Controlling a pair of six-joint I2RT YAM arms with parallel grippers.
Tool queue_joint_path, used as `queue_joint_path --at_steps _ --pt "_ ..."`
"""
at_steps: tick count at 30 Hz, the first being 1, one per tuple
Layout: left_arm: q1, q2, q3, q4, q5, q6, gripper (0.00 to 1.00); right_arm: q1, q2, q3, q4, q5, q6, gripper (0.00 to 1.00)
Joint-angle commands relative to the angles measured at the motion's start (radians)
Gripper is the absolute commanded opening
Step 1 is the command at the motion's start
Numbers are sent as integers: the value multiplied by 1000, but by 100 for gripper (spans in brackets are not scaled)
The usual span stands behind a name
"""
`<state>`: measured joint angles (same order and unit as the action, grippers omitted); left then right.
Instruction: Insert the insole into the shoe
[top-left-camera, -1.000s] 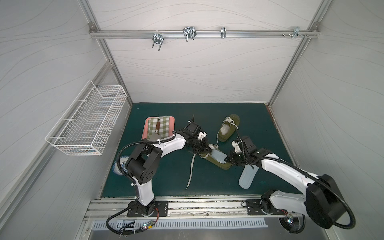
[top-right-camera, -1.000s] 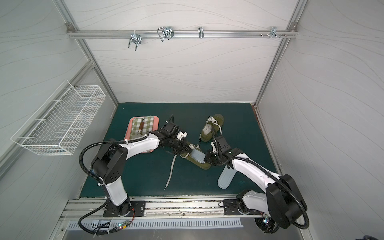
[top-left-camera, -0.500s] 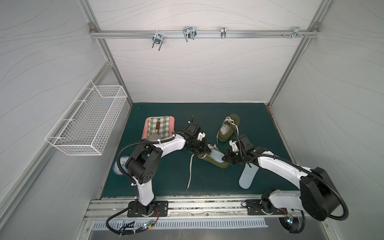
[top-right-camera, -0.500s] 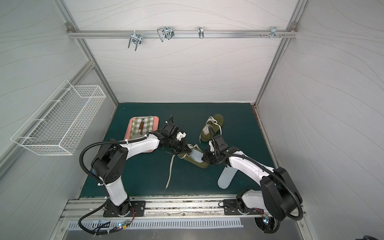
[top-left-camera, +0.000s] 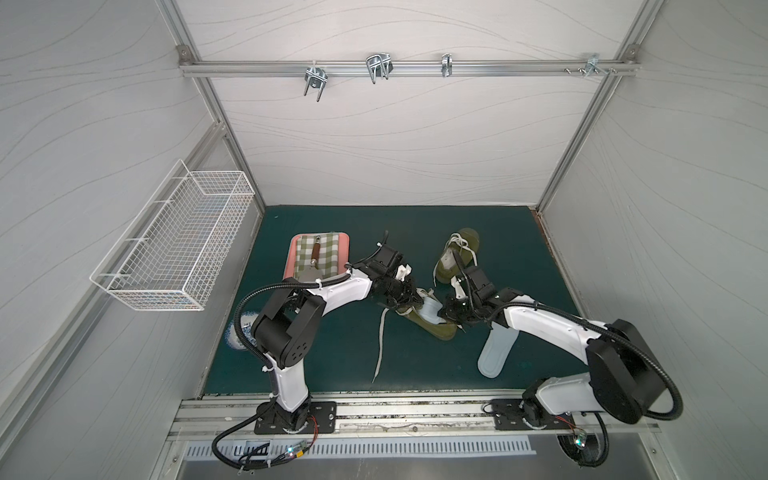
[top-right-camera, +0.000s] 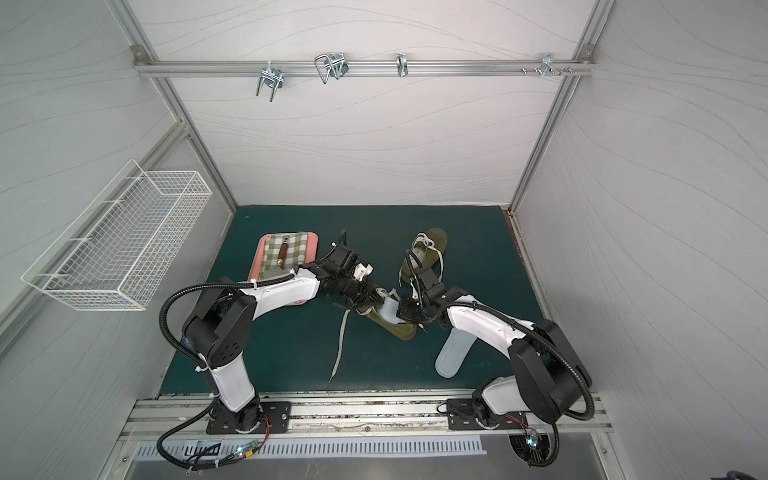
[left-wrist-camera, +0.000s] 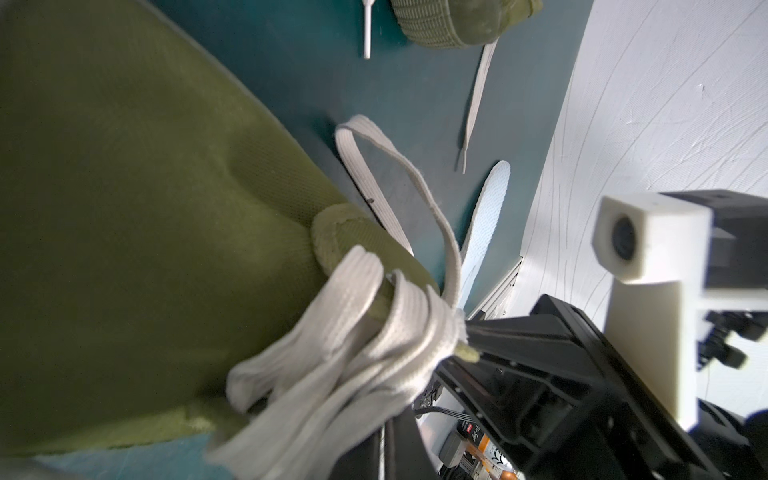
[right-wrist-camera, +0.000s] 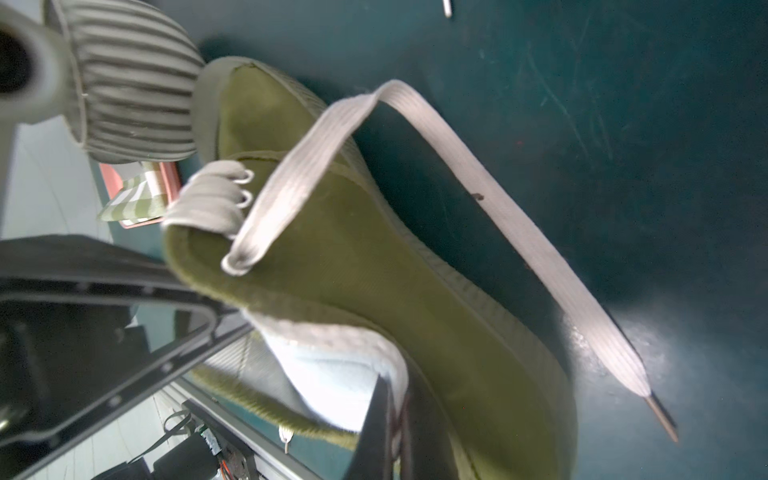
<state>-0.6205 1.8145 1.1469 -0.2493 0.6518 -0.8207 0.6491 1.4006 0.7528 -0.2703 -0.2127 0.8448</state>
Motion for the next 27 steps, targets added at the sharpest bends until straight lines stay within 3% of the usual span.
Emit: queue_joint_path --at_steps 1,7,13,23,27 --pt "-38 -2 10 65 73 -20 0 26 27 5 101 -5 36 3" --pt "-38 -4 10 61 69 -18 0 40 48 -3 89 26 33 3" --pt "-37 -10 10 57 65 -17 0 97 44 68 -64 91 -87 2" --pt "-38 0 1 79 66 -35 0 141 47 81 -49 13 -95 0" --pt "-37 0 -1 77 64 -34 0 179 65 130 -141 112 -117 0"
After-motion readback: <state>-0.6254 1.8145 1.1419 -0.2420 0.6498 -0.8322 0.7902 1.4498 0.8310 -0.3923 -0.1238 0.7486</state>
